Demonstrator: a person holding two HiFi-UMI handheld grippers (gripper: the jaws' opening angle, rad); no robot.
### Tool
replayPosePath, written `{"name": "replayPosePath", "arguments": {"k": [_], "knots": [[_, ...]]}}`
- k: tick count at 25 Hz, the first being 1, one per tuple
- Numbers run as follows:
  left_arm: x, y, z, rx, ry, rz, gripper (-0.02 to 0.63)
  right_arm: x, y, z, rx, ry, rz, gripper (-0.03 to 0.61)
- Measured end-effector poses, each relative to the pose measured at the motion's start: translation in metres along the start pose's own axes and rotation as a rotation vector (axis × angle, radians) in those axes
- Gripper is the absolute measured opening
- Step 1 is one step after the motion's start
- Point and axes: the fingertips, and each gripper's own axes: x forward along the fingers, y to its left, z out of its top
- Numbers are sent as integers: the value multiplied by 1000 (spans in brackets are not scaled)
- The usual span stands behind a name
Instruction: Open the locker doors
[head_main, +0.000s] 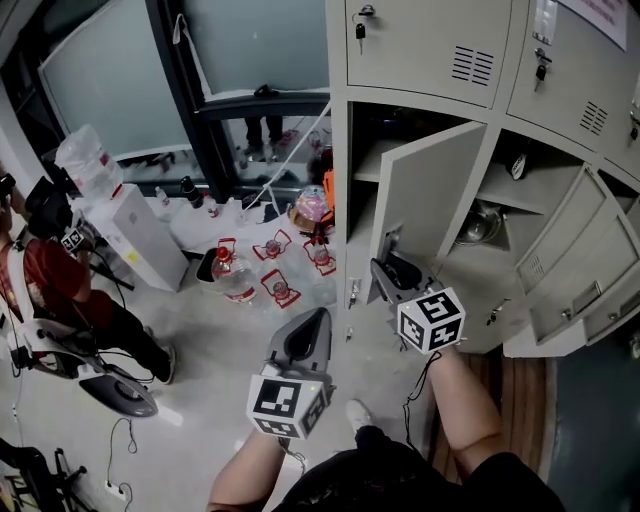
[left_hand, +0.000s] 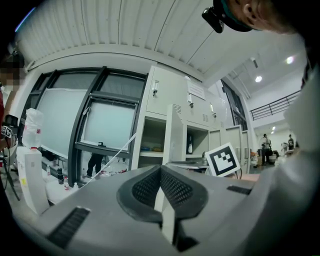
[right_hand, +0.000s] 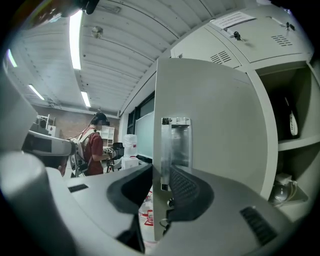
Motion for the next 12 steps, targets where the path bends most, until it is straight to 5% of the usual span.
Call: {"name": "replayPosePath", "arguments": {"k": [8, 12], "knots": [[5, -31, -1, 19, 4, -61, 1, -35, -1, -2, -4, -19, 49, 106], [3, -37, -5, 22, 14, -72, 1, -47, -5, -7, 1, -39, -74, 160]]}}
